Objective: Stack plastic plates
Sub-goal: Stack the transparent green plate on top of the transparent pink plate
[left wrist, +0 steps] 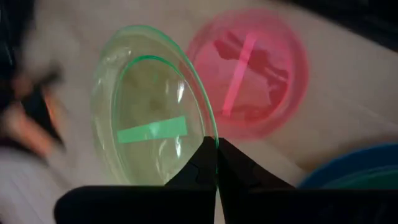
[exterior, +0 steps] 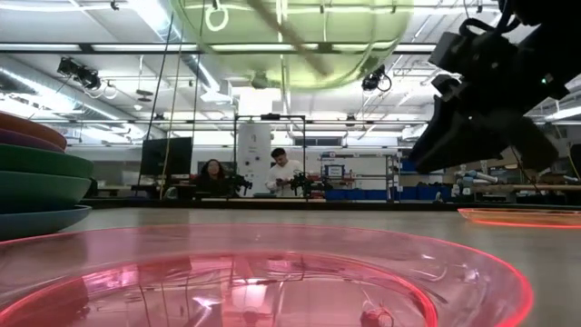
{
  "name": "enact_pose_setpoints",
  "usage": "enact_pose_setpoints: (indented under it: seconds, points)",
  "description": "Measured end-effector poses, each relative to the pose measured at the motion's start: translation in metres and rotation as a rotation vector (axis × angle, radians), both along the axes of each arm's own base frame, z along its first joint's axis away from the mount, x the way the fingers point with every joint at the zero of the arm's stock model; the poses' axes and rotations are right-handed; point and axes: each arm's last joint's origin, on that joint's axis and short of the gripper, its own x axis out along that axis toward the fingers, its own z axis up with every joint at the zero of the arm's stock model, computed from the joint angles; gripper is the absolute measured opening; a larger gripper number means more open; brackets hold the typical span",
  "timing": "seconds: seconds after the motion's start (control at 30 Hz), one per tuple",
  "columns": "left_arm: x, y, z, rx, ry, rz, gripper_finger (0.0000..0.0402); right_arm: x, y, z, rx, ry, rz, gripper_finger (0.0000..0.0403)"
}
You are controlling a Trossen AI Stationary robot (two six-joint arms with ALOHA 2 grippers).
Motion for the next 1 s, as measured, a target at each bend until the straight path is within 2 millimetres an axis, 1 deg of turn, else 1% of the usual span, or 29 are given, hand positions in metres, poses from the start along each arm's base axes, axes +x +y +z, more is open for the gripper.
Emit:
enact_pose_setpoints:
  seconds: [0.1,0.23,0.4,0.57,0.7,0.9,1.0]
  points:
    - [-0.004,-0.014,-0.004,0.054,-0.007,-0.151,0.0007,-0.001,-0.001,0.003,-0.072,0.021,-0.021,0.0146]
    - [-0.006,-0.028,-0.019,0.080,0.023,-0.189,0.0007,0.002,0.005,0.021,-0.100,0.088,-0.038,0.0146]
    - [0.002,-0.050,-0.051,0.130,0.024,-0.288,0.0007,0.005,0.015,0.056,-0.044,0.097,-0.120,0.0146]
    - [0.008,-0.056,-0.070,0.140,0.045,-0.284,0.0007,0.005,0.025,0.079,0.070,0.114,-0.151,0.0146]
    - [0.013,-0.061,-0.083,0.138,0.046,-0.276,0.0007,0.001,0.033,0.087,0.149,0.123,-0.162,0.0146]
    - [0.022,-0.058,-0.108,0.114,0.119,-0.209,0.0007,-0.016,0.042,0.088,0.216,0.172,-0.221,0.0146]
    - [0.024,-0.058,-0.111,0.113,0.124,-0.210,0.0007,-0.025,0.043,0.087,0.251,0.195,-0.296,0.0146]
